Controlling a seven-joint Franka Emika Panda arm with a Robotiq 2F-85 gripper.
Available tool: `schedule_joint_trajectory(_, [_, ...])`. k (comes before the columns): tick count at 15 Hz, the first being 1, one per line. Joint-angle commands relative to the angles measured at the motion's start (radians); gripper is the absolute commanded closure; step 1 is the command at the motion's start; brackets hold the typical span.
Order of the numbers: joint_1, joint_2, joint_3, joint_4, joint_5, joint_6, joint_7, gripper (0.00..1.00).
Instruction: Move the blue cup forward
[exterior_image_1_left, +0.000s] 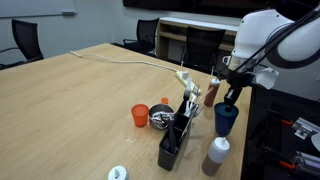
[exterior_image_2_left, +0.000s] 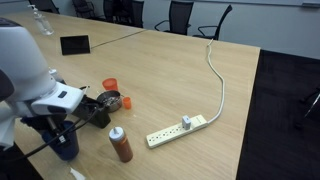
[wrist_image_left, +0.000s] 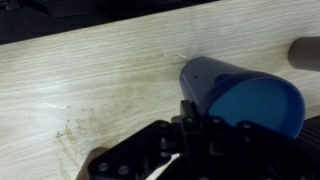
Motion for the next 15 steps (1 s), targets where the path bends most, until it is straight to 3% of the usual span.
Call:
schedule_joint_trajectory(1, [-0.016,0.014,0.0,0.017,-0.058,0.007,0.034,0.65])
schedule_joint_trajectory(10, [-0.009,-0.035,0.0,0.052,0.031,-0.012,0.006,0.02])
schedule_joint_trajectory(12, [0.004,-0.059,0.011,0.075,0.074,-0.054,0.003,0.0])
schedule_joint_trajectory(15, [-0.002,-0.036,0.01,0.069,0.033,-0.012,0.021,0.0])
